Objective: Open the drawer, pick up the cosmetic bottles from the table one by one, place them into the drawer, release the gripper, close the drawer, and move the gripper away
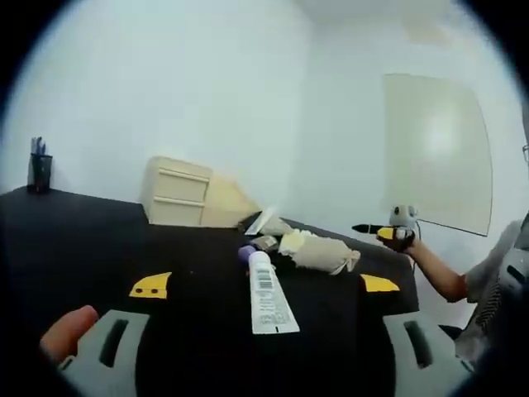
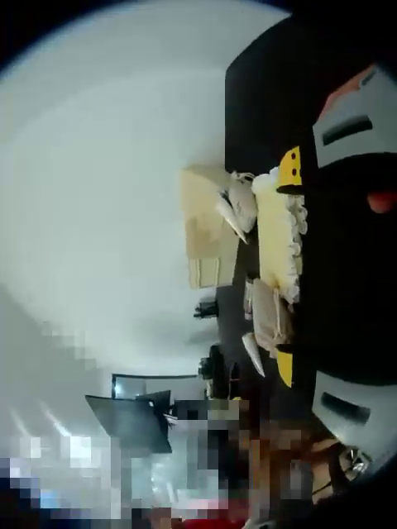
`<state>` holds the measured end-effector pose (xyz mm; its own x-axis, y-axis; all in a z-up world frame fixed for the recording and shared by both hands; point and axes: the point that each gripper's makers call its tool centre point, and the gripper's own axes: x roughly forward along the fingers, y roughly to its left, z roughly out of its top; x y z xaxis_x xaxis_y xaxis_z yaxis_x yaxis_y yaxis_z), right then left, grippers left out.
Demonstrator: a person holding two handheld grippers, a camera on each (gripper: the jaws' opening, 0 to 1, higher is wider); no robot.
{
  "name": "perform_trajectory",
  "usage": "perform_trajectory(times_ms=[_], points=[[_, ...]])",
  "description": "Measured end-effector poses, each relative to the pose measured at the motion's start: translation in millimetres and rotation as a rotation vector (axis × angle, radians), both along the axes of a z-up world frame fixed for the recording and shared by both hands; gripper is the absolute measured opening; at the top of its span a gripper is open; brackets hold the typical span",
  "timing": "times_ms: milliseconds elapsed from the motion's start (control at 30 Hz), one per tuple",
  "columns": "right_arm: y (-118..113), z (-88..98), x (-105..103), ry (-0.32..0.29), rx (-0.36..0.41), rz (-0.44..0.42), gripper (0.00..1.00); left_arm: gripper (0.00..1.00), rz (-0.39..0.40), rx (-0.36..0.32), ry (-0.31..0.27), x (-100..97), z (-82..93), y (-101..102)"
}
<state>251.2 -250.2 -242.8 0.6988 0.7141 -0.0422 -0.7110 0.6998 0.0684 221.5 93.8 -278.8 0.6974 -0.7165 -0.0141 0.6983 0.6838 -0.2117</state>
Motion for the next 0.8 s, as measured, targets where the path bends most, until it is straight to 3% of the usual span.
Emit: perform_trajectory(times_ms=[133, 200, 333, 467, 533, 600, 800], points=[[16.3, 2.1, -5.5, -0.024, -0.048, 0.051, 0.58, 0.91, 0.005, -0.011, -0.010, 1.4, 2.4, 1.9], [26.9, 0.5, -10.6, -0.083, -0.121, 0.087, 0.51, 0.89, 0.001, -0.012, 0.000, 1.0, 1.5, 1.8], [39.4, 1.8, -10.5, -0.216, -0.231, 0.071, 0.34, 0.88, -0.004, 0.001, 0.014, 0.9, -2.0, 0.9], [60.9, 8.2, -27.0, -0.283, -0.235, 0.162, 0.32, 0.86, -0.002, 0.000, 0.015, 1.1, -2.3, 1.8], [66.6, 7.9, -31.0, -0.317, -0.280, 0.177, 0.28, 0.84, -0.002, 0.001, 0.018, 1.1, -2.7, 2.3], [74.7, 5.7, -34.7, -0.350, -0.335, 0.193, 0.27, 0.84, -0.003, 0.001, 0.017, 0.7, -2.5, 2.4], [104.9, -17.1, -47.7, -0.448, -0.597, 0.216, 0.24, 0.84, -0.002, -0.007, 0.012, 0.5, -0.7, 4.0]])
